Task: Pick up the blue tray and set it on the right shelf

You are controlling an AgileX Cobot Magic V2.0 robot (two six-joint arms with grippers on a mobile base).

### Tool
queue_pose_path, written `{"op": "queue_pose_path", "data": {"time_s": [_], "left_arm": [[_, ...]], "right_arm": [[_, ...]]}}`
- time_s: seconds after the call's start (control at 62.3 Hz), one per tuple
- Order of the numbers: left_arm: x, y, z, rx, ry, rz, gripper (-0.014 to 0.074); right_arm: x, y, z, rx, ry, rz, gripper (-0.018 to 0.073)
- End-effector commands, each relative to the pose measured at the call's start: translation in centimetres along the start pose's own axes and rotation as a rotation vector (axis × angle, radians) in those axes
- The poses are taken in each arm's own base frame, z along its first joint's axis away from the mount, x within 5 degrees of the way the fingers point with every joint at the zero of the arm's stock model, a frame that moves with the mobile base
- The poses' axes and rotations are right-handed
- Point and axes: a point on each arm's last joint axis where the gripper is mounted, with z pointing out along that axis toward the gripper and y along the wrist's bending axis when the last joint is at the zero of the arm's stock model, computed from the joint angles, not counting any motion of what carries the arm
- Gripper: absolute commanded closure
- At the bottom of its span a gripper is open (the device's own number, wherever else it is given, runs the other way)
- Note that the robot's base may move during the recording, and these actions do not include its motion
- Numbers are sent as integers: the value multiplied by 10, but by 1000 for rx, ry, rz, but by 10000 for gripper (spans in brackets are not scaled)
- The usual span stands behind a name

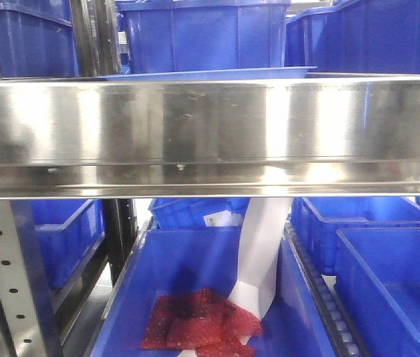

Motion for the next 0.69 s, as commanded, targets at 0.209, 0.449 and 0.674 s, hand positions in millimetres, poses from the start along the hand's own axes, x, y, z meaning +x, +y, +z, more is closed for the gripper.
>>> {"op": "queue_pose_path", "data": {"time_s": [0.209, 0.449, 0.674], "left_arm": [[2, 0, 0, -4, -67, -6, 645], [2, 0, 0, -4, -67, -6, 645], [2, 0, 0, -4, -67, -6, 645]], "right_arm": [[-18, 0, -4, 12, -138, -8, 503], [-18, 0, -4, 12, -138, -8, 503], [-18, 0, -4, 12, -138, -8, 503]]}}
